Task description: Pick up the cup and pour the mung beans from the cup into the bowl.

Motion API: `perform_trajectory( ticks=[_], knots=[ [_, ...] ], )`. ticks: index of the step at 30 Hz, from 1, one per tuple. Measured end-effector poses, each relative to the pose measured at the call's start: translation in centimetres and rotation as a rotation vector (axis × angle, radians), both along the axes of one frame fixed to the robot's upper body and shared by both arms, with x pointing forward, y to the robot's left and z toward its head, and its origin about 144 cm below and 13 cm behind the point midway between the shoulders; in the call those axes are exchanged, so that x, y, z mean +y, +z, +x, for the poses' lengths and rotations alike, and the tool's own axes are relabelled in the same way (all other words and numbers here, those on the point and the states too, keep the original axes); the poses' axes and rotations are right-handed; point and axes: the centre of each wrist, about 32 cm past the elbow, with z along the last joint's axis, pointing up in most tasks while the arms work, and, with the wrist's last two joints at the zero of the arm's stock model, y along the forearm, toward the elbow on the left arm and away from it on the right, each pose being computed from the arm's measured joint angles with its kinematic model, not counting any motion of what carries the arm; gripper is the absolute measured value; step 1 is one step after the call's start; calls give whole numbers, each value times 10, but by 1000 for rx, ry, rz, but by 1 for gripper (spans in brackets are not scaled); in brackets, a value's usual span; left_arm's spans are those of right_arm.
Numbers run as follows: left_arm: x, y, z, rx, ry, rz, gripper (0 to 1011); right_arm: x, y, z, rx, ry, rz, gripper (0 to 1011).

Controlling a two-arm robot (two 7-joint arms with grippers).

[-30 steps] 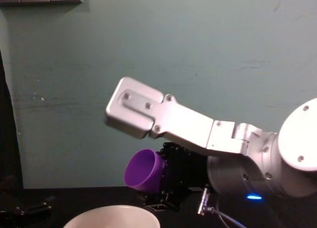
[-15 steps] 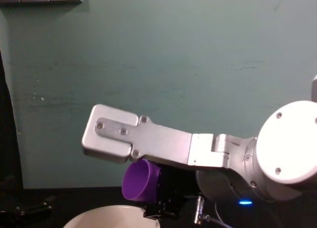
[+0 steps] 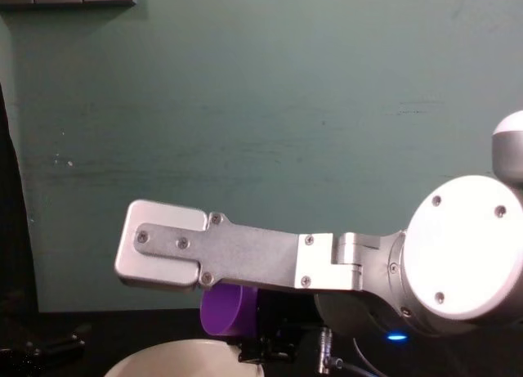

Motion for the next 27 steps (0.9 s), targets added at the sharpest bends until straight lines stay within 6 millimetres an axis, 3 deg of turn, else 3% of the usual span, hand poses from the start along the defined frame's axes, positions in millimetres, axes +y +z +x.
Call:
perform_trajectory(
  ticks=[27],
  knots=[
    [0, 0, 0, 0, 0, 0, 1011, 13, 3, -9, -69, 37, -136, 718]
  ],
)
